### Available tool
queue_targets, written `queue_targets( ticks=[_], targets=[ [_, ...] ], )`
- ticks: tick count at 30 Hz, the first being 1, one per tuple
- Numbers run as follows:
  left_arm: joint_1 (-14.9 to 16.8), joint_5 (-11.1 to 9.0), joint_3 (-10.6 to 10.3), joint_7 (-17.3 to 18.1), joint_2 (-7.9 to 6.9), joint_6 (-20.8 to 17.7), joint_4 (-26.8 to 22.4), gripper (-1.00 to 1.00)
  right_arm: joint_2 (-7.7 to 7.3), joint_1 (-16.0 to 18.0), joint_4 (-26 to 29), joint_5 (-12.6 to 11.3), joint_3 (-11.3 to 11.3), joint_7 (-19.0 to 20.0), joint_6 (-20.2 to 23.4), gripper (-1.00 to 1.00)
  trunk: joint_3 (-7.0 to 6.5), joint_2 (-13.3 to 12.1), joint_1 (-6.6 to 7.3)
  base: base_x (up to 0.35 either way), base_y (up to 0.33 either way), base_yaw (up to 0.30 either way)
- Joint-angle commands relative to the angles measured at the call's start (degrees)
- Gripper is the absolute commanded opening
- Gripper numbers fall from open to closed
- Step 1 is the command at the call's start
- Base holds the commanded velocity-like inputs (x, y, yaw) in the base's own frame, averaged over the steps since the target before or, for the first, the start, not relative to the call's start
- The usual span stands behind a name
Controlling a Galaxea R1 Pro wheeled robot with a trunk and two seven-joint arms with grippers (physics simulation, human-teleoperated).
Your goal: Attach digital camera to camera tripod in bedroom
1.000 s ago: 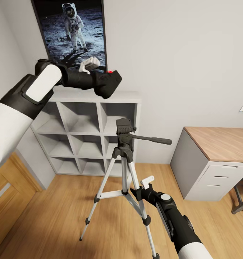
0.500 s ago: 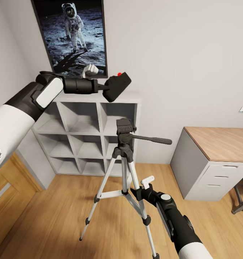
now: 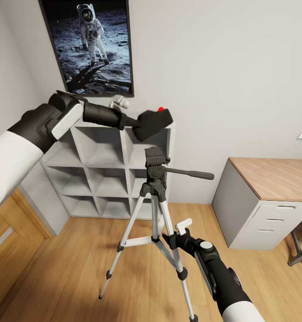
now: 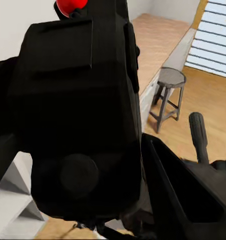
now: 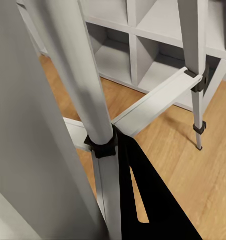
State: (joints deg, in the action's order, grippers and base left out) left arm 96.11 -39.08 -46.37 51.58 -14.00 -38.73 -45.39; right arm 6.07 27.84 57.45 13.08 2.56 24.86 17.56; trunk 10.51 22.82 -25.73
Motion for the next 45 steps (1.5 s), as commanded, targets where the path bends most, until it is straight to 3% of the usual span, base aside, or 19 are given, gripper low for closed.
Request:
queue_targets(
  ticks=[1, 2, 5, 7, 8, 13, 18, 20, 21, 22, 26, 32, 37, 45],
  targets=[
    [0.1, 3.0, -0.6, 2.6, -0.26, 0.0, -1.0, -1.00, 0.01, 0.0, -0.8, 1.1, -0.1, 0.4, 0.3, -1.00, 0.13, 0.1, -0.05, 0.000, 0.000, 0.000],
    [0.1, 4.8, -0.7, 3.8, -0.36, 0.0, -1.4, -1.00, 0.01, 0.0, -0.8, 1.1, -0.1, 0.4, 0.3, -1.00, 0.13, 0.1, -0.05, 0.000, 0.000, 0.000],
    [0.1, 13.7, -0.7, 10.8, -0.66, 0.1, -2.9, -1.00, 0.00, 0.0, -0.8, 1.1, -0.1, 0.4, 0.3, -1.00, 0.13, 0.1, -0.05, 0.000, 0.000, 0.000],
    [0.1, 16.1, -0.4, 13.1, -0.74, 0.1, -3.2, -1.00, -0.01, 0.0, -0.8, 1.1, -0.1, 0.4, 0.3, -1.00, 0.13, 0.1, -0.05, 0.000, 0.000, 0.000],
    [0.1, 18.8, 3.6, 15.5, -0.76, -0.5, -3.7, -1.00, -0.01, 0.0, -0.8, 1.1, -0.1, 0.4, 0.3, -1.00, 0.13, 0.1, -0.05, 0.000, 0.000, 0.000],
    [0.1, 18.8, 6.6, 15.7, -0.76, -0.7, -3.9, -1.00, -0.01, 0.0, -0.9, 1.2, -0.1, 0.4, 0.3, -1.00, 0.13, 0.1, -0.05, 0.000, 0.000, 0.000],
    [0.1, 18.9, 8.2, 15.4, -0.76, -1.8, -5.5, -1.00, -0.01, 0.0, -0.9, 1.2, -0.1, 0.3, 0.3, -1.00, 0.13, 0.1, -0.05, 0.000, 0.000, 0.000],
    [0.1, 19.1, 9.1, 15.1, -0.80, -4.2, -7.2, -1.00, -0.01, 0.0, -0.9, 1.2, -0.1, 0.3, 0.3, -1.00, 0.13, 0.1, -0.05, 0.000, 0.000, 0.000],
    [0.1, 19.9, 11.0, 14.9, -0.83, -7.4, -9.2, -1.00, -0.01, 0.0, -0.9, 1.2, -0.1, 0.3, 0.3, -1.00, 0.13, 0.1, -0.05, 0.000, 0.000, 0.000],
    [0.1, 20.2, 11.5, 14.9, -0.82, -8.0, -9.5, -1.00, -0.01, 0.0, -0.9, 1.2, -0.1, 0.3, 0.3, -1.00, 0.13, 0.1, -0.05, 0.000, 0.000, 0.000],
    [0.1, 23.4, 13.9, 15.1, -0.46, -12.5, -11.6, -1.00, -0.01, 0.0, -0.9, 1.2, -0.1, 0.3, 0.3, -1.00, 0.13, 0.1, -0.05, 0.000, 0.000, 0.000],
    [0.1, 29.6, 14.4, 15.4, -0.31, -19.6, -16.6, -1.00, -0.01, 0.0, -0.9, 1.2, -0.1, 0.3, 0.3, -1.00, 0.13, 0.1, -0.05, 0.000, 0.000, 0.000],
    [0.1, 31.1, 14.5, 15.9, -0.81, -20.7, -18.1, -1.00, -0.01, 0.0, -0.9, 1.2, -0.1, 0.2, 0.3, -1.00, 0.13, 0.1, -0.05, 0.000, 0.000, 0.000],
    [0.1, 31.6, 14.3, 16.0, -0.79, -20.6, -18.4, -1.00, -0.01, 0.0, -0.9, 1.2, -0.1, 0.2, 0.3, -1.00, 0.13, 0.1, -0.05, 0.000, 0.000, 0.000]
  ],
)
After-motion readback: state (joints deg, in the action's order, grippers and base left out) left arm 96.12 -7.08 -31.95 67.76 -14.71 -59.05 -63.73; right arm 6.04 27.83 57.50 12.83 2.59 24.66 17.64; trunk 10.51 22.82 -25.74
